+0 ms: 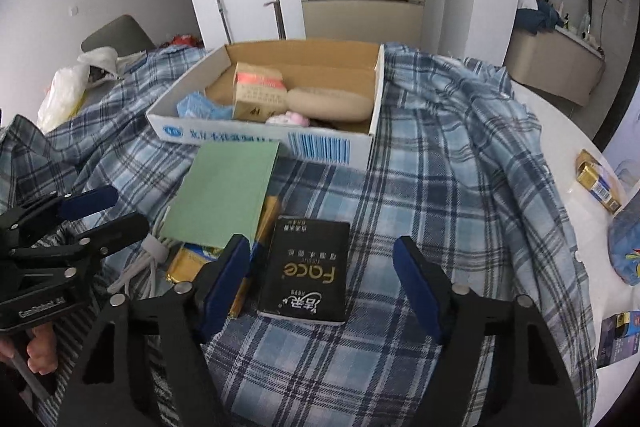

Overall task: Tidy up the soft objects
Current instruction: 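Move the right gripper toward the black Face pack while the left gripper approaches the gold box, then grasp the white USB cable with the left gripper while the right gripper grasps the black Face pack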

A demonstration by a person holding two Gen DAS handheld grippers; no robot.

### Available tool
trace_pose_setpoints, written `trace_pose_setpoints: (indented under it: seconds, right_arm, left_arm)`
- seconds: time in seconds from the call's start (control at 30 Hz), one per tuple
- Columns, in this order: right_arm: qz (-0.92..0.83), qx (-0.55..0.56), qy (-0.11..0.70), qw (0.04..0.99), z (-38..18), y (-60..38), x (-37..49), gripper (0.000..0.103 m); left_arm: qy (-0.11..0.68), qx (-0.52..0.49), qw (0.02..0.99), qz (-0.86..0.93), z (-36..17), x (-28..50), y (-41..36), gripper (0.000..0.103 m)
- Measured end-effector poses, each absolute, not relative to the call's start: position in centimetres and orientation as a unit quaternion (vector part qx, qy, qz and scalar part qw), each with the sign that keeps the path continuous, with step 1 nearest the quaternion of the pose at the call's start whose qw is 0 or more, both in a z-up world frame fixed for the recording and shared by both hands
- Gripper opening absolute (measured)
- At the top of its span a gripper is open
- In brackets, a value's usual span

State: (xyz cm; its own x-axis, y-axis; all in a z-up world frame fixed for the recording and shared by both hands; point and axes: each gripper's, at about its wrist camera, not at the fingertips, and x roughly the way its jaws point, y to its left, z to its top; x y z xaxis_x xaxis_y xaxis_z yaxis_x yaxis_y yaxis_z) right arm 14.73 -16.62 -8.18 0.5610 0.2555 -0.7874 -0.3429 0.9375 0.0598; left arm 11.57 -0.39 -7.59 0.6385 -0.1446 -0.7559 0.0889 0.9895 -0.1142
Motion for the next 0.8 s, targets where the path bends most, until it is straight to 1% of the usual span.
trace_pose_setpoints:
  seconds: [0.17, 0.2, 0.23, 0.33, 0.43, 0.53, 0.57, 0.63, 0.67, 0.7, 0.73, 0.8]
  right_arm:
    - [0.164, -0.074, 0.457, 0.871, -9.0, -15.8, 15.2, 0.066]
    - [0.163, -0.078, 0.462, 0.868, -9.2, -15.6, 15.2, 0.063]
    - [0.164, -0.079, 0.464, 0.867, -9.3, -15.6, 15.3, 0.061]
    - [0.162, -0.083, 0.467, 0.865, -9.4, -15.5, 15.4, 0.06]
    - [0.161, -0.086, 0.469, 0.864, -9.4, -15.4, 15.3, 0.06]
    - [0.164, -0.096, 0.479, 0.857, -9.8, -15.1, 15.4, 0.06]
    - [0.165, -0.1, 0.483, 0.854, -10.0, -14.9, 15.5, 0.06]
    - [0.164, -0.106, 0.486, 0.852, -10.2, -14.8, 15.5, 0.054]
    - [0.165, -0.106, 0.486, 0.852, -10.2, -14.8, 15.5, 0.052]
    - [0.164, -0.104, 0.487, 0.852, -10.2, -14.9, 15.5, 0.047]
    - [0.162, -0.102, 0.488, 0.852, -10.2, -15.0, 15.6, 0.046]
    - [0.159, -0.098, 0.483, 0.856, -10.0, -15.2, 15.5, 0.046]
  left_arm:
    - [0.448, -0.009, 0.89, -0.081, -8.5, 11.9, -1.5, 0.059]
    - [0.455, -0.004, 0.887, -0.083, -8.7, 12.0, -1.7, 0.057]
    - [0.46, 0.001, 0.884, -0.082, -8.9, 12.1, -2.0, 0.052]
    - [0.468, 0.003, 0.88, -0.081, -9.2, 12.3, -2.1, 0.044]
    - [0.472, -0.005, 0.877, -0.087, -9.3, 12.4, -1.9, 0.041]
    - [0.486, 0.005, 0.868, -0.102, -9.8, 12.8, -2.4, 0.033]
    - [0.485, 0.011, 0.869, -0.102, -9.8, 12.8, -2.6, 0.033]
    - [0.485, 0.02, 0.869, -0.101, -9.8, 12.6, -2.9, 0.032]
    - [0.484, 0.018, 0.869, -0.102, -9.8, 12.6, -2.8, 0.029]
    - [0.484, 0.014, 0.869, -0.103, -9.8, 12.6, -2.7, 0.027]
    - [0.482, 0.01, 0.87, -0.103, -9.8, 12.6, -2.6, 0.024]
    - [0.474, 0.003, 0.874, -0.105, -9.5, 12.3, -2.3, 0.023]
